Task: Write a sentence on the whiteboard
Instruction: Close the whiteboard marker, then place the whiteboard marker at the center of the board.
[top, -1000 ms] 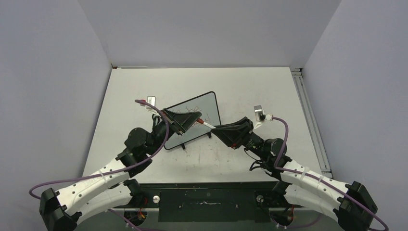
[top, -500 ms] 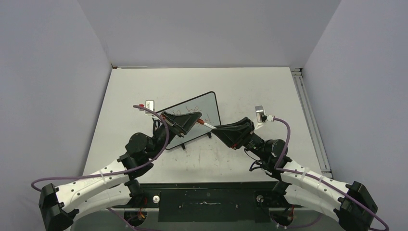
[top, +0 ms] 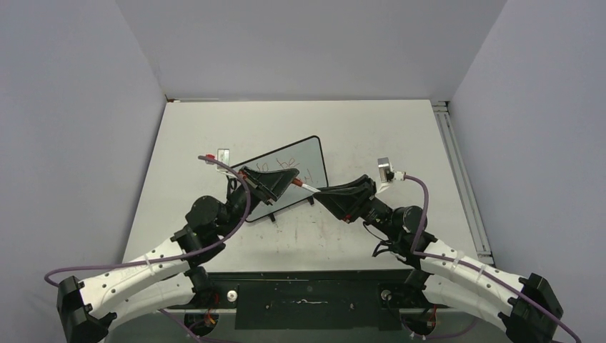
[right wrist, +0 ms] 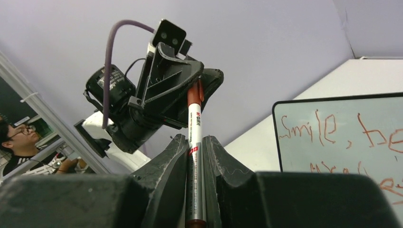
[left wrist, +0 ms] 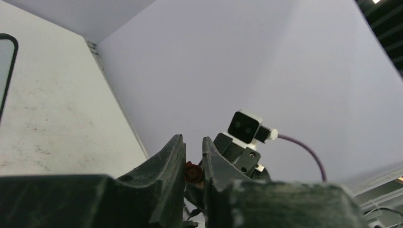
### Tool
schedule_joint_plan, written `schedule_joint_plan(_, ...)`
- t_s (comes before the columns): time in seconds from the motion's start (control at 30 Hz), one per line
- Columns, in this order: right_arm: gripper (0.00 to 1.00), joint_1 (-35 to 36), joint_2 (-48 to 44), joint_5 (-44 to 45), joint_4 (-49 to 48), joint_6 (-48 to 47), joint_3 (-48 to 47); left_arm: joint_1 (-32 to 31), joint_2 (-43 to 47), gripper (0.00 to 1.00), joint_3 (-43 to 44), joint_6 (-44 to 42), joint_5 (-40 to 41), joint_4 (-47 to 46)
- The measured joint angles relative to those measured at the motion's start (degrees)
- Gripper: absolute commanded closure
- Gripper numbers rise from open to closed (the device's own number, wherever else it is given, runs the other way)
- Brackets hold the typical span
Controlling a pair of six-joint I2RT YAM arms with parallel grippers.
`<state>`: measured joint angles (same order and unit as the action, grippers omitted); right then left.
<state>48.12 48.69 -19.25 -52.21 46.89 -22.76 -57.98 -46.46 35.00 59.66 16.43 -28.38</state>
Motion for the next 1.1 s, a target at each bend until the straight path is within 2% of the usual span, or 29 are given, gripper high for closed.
schedule_joint_plan(0.1, 0.95, 0.74, -2.75, 2.23, 7.98, -2.64, -1.77, 5.01, 0.52, 0.6, 2.32, -2.14, -6.78, 7.52)
schedule_joint_plan(0.23, 0.95, 0.68, -8.87, 10.34, 24.24, -7.76, -4.44, 13.38, 0.24, 0.33, 5.11, -6.67, -16.04, 18.84)
schedule_joint_plan(0.43, 0.95, 0.68, -15.45, 25.4, 46.62, -12.5, -8.79, 23.34, -1.25, 0.14, 13.38, -16.33, -22.08, 33.73)
schedule_joint_plan(0.63, 0.93, 0.68, -12.7, 37.88, 59.63, -11.82, -8.98, 33.68, -0.81, 0.11, 15.85, -28.72, -23.15, 42.66)
schedule_joint_plan(0.83, 0.91, 0.68, -6.32, 44.13, 61.35, -10.27, -4.59, 45.24, 1.95, 0.11, 12.9, -36.35, -20.81, 47.19)
schedule_joint_plan(1.1, 0.88, 0.17, 0.83, 46.56, 56.22, -7.52, 3.32, 46.73, 8.24, 0.11, 6.01, -41.24, -13.38, 48.57)
